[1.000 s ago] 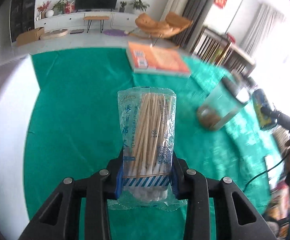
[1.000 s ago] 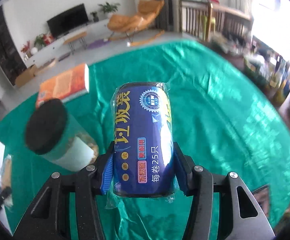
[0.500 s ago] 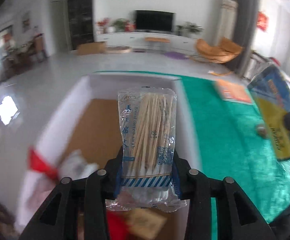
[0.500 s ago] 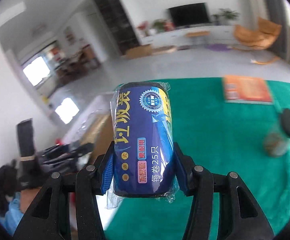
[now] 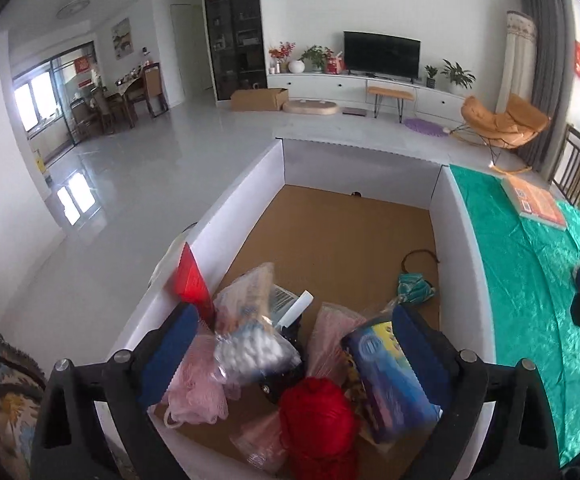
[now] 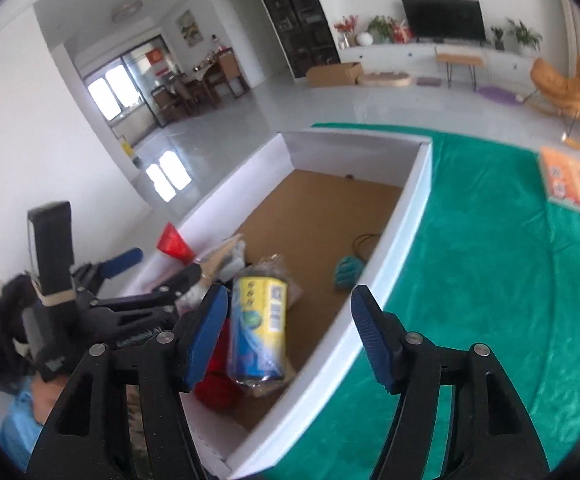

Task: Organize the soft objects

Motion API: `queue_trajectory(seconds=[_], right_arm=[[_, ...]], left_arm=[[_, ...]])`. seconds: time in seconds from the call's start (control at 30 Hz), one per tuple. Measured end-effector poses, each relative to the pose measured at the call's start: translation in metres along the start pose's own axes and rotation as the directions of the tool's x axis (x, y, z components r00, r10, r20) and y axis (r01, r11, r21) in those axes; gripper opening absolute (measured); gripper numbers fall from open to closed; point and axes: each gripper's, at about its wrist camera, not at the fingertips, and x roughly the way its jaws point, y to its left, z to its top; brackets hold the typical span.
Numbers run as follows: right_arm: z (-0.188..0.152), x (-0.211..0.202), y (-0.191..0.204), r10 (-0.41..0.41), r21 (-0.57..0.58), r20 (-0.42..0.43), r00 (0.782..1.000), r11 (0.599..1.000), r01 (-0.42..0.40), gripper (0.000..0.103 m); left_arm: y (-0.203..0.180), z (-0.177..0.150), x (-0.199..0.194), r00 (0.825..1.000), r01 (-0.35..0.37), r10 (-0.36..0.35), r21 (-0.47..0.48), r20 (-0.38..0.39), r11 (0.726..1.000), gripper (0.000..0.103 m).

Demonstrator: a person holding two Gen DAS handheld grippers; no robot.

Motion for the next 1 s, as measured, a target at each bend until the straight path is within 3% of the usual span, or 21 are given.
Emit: queue_trajectory(seconds=[0.13,0.27,0.37,1.0], right_arm=[[0.000,-0.004,0.018,-0.087,-0.093,-0.002,0.996,0.992,0.087,0.072],[-0.001,-0.003,0.032,-0.116,-0.153,-0.037,0.993,0.982,0.109,0.072],[0.000,0.005,0.037,-0.145,-0.179,-0.061,0.988,0.975,0.133,0.072],[-0.003,0.014,0.058,-0.224,-0.211,-0.098,0.970,0.957,0.199,0.072]], left_arm=[[-0.009,-0.001,-0.013,1.000,-0.029,0.029,0.003,-0.005,1.000,0.100],[-0.014,-0.004,-0.032,0.996,-0.072,0.071,0.021,0.048,0.997,0.100],[-0.014,-0.005,-0.039,0.996,-0.073,0.072,0.017,0.045,0.997,0.100],[-0.004,-0.005,-0.045,0.996,-0.082,0.082,-0.004,0.023,0.997,0.100]])
